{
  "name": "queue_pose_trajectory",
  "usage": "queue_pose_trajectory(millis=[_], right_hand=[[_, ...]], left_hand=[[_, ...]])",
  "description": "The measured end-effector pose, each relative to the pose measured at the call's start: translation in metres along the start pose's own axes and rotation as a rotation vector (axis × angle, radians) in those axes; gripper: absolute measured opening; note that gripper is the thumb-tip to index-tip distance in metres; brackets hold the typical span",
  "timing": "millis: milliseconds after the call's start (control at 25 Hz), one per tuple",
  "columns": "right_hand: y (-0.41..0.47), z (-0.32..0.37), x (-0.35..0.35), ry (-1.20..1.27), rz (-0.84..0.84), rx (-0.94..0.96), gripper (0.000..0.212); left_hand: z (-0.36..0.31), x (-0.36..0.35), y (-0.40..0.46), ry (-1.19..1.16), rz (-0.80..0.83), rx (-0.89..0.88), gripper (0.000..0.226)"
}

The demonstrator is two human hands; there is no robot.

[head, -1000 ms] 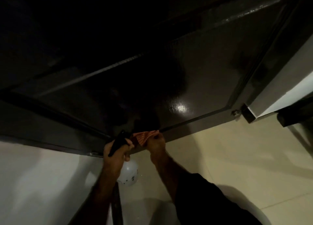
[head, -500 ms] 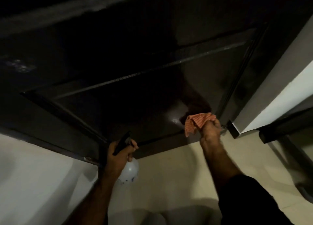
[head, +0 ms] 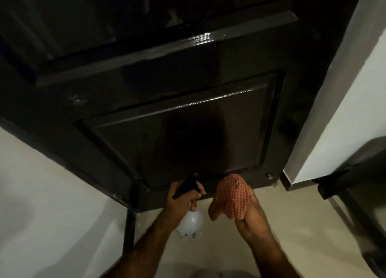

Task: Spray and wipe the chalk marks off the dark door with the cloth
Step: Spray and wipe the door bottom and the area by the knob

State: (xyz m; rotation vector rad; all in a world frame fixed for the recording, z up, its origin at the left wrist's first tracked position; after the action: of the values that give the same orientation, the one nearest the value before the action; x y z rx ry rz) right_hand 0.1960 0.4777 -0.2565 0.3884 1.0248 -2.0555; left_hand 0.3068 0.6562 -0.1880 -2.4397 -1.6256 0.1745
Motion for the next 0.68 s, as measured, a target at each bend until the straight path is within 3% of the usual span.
queue_pose_trajectory(millis=[200,240,320,360,400,520,600,680], right_hand=[[0.011,0.024,-0.07,-0.008,-0.015,0.011,0.03],[0.006,0.035,-0.095,-0.037,-0.023,0.04,0.042],[0.006,0.047,-0.128,-0.122,0.003,0.033,0.093],[0.004,0.053,-0.142,-0.164,0.012,0.049,0.108],[-0.001,0.06,-0.157,-0.198,0.021,0.062,0.106],[-0.013,0.073,-0.186,-0.199,0.065,0.109,0.031],[-0.019,0.087,-0.189,-0.264,-0.013,0.23,0.024],[-0.025,0.097,-0.205,-0.426,0.004,0.426,0.028]], left_hand=[[-0.047,0.044,0.009,-0.052,0.008,-0.045,0.035],[-0.058,0.055,0.014,-0.054,0.022,-0.058,0.036],[-0.079,0.071,0.02,-0.072,0.037,-0.099,0.033],[-0.091,0.08,0.022,-0.094,0.036,-0.119,0.032],[-0.101,0.086,0.024,-0.107,0.045,-0.127,0.031],[-0.129,0.095,0.024,-0.082,0.029,-0.166,0.032],[-0.141,0.109,0.017,-0.093,-0.153,-0.163,0.042],[-0.156,0.13,0.006,-0.151,-0.354,-0.205,0.034]])
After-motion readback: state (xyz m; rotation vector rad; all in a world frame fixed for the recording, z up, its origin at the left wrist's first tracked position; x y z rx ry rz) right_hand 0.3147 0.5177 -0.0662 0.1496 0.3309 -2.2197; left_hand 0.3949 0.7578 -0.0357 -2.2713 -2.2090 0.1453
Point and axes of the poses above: each hand's wrist, its own y-axis towards the middle knuckle, its own x-axis out of the back of the hand, z = x × y, the point moved 7 cm from there along y, towards the middle knuckle, and after that the axes turned 2 degrees about -z, right-handed, at the moved point
